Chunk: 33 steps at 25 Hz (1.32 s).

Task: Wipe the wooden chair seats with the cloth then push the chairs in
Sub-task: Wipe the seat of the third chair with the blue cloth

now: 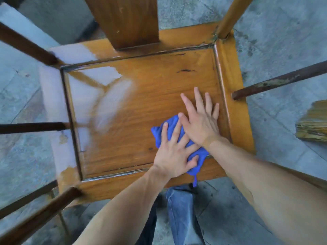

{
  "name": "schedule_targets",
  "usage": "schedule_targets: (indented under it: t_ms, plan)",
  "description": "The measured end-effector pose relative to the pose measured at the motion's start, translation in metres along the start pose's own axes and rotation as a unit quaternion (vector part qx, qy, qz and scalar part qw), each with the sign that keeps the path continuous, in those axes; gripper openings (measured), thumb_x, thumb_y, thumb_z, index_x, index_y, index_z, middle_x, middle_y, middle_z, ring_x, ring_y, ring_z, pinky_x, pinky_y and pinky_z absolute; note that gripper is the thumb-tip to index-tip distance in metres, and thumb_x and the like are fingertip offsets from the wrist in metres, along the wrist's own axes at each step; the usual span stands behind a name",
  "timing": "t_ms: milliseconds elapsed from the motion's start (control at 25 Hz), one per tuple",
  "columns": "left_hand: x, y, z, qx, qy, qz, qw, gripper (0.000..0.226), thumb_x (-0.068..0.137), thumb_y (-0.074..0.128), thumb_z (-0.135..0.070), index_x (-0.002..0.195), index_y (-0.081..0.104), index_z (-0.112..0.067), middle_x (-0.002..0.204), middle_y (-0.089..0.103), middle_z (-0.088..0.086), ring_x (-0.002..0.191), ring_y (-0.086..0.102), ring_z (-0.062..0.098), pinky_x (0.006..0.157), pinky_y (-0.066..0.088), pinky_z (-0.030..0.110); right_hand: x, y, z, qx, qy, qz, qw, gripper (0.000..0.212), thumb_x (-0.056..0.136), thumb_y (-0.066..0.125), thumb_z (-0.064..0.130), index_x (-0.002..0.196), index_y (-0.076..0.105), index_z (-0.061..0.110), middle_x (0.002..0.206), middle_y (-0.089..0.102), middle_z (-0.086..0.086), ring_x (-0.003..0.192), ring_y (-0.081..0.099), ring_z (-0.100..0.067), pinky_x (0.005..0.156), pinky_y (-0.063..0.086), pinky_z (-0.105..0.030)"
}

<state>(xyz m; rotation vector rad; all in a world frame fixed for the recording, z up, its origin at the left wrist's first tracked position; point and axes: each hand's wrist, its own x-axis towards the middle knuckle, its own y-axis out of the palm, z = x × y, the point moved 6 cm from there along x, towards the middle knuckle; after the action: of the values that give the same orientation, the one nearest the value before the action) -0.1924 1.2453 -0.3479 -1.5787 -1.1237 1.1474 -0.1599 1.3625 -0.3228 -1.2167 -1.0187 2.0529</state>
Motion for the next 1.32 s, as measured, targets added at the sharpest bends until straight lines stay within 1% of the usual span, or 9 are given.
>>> schedule_targets:
  t_ms: [200, 400, 560, 760, 880, 960, 1080, 1240, 1320]
  plan:
    - [-0.095, -0.004, 0.062, -0.059, -0.276, 0.033, 0.959, 0.065, 0.093, 0.036, -0.069, 0.154, 0.025, -0.049, 0.169, 0.015, 0.003, 0.153, 0.007, 0.048, 0.113, 0.008, 0.074, -0.043, 0.038, 0.046, -0.048, -0.096, 0.032, 0.994, 0.059, 0.101, 0.045, 0.042, 0.156, 0.027, 0.032, 0.17, 0.0, -0.002, 0.155, 0.0, -0.028, 0.123, 0.004, -0.058]
    - [-0.142, -0.028, 0.088, -0.085, -0.261, 0.075, 0.959, 0.062, 0.093, 0.031, -0.061, 0.15, 0.039, -0.04, 0.159, 0.04, -0.006, 0.131, 0.047, 0.04, 0.096, 0.043, 0.053, -0.071, 0.052, 0.079, -0.012, -0.09, 0.042, 0.995, 0.043, 0.09, 0.058, 0.027, 0.133, 0.054, 0.023, 0.163, 0.025, 0.004, 0.146, 0.026, -0.022, 0.113, 0.031, -0.047]
    - [-0.157, -0.047, 0.122, -0.138, -0.28, 0.072, 0.947, 0.062, 0.095, 0.04, -0.031, 0.155, 0.029, -0.03, 0.144, 0.055, -0.005, 0.112, 0.047, 0.034, 0.087, 0.042, 0.043, -0.082, 0.058, 0.09, 0.049, -0.064, 0.079, 0.994, 0.026, 0.087, 0.069, 0.029, 0.104, 0.049, 0.024, 0.127, 0.05, 0.003, 0.116, 0.053, -0.028, 0.086, 0.042, -0.037]
    - [-0.175, -0.047, 0.134, -0.166, -0.384, 0.125, 0.9, 0.051, 0.086, 0.061, -0.028, 0.137, 0.053, -0.028, 0.127, 0.057, 0.003, 0.12, 0.04, 0.032, 0.097, 0.039, 0.041, -0.093, 0.075, 0.097, 0.089, 0.01, 0.14, 0.986, 0.053, 0.084, 0.06, 0.008, 0.132, 0.043, 0.023, 0.119, 0.06, -0.006, 0.109, 0.059, -0.034, 0.078, 0.041, -0.034]
    - [-0.194, -0.052, 0.134, -0.299, -0.427, 0.073, 0.85, 0.025, 0.081, 0.07, -0.024, 0.106, 0.067, -0.025, 0.109, 0.052, -0.003, 0.112, 0.044, 0.029, 0.09, 0.038, 0.03, -0.1, 0.062, 0.102, 0.08, -0.011, 0.148, 0.986, 0.037, 0.082, 0.063, 0.013, 0.119, 0.064, 0.017, 0.112, 0.059, -0.007, 0.113, 0.053, -0.031, 0.09, 0.043, -0.035]
    - [-0.205, -0.067, 0.128, -0.449, -0.437, 0.017, 0.779, 0.017, 0.076, 0.077, -0.017, 0.084, 0.061, -0.02, 0.088, 0.053, -0.009, 0.09, 0.052, 0.019, 0.07, 0.038, 0.015, -0.107, 0.037, 0.101, 0.162, -0.005, 0.152, 0.975, 0.022, 0.08, 0.07, 0.014, 0.101, 0.069, 0.017, 0.102, 0.059, -0.004, 0.1, 0.056, -0.025, 0.083, 0.043, -0.031]
    - [-0.214, -0.124, 0.116, -0.577, -0.406, -0.074, 0.705, 0.023, 0.073, 0.079, -0.014, 0.08, 0.057, -0.013, 0.065, 0.054, -0.01, 0.061, 0.045, 0.008, 0.053, 0.033, 0.015, -0.127, -0.019, 0.112, 0.276, -0.019, 0.156, 0.948, 0.023, 0.076, 0.074, 0.017, 0.098, 0.069, 0.011, 0.09, 0.069, -0.007, 0.081, 0.057, -0.015, 0.071, 0.042, -0.026]
    - [-0.216, -0.242, 0.11, -0.621, -0.329, -0.186, 0.687, 0.034, 0.067, 0.08, -0.027, 0.098, 0.066, -0.026, 0.086, 0.071, -0.007, 0.078, 0.063, 0.011, 0.07, 0.053, 0.026, -0.167, -0.129, 0.149, 0.361, -0.123, 0.101, 0.919, 0.041, 0.07, 0.072, 0.037, 0.1, 0.067, 0.008, 0.087, 0.068, 0.0, 0.078, 0.055, -0.006, 0.073, 0.045, -0.024]
    - [-0.214, -0.32, 0.111, -0.607, -0.285, -0.234, 0.704, 0.039, 0.063, 0.079, -0.031, 0.099, 0.064, -0.036, 0.093, 0.072, -0.01, 0.081, 0.064, 0.011, 0.073, 0.056, 0.032, -0.19, -0.195, 0.176, 0.388, -0.173, 0.073, 0.902, 0.045, 0.071, 0.073, 0.043, 0.106, 0.068, 0.015, 0.1, 0.074, -0.002, 0.089, 0.064, -0.009, 0.084, 0.05, -0.027]
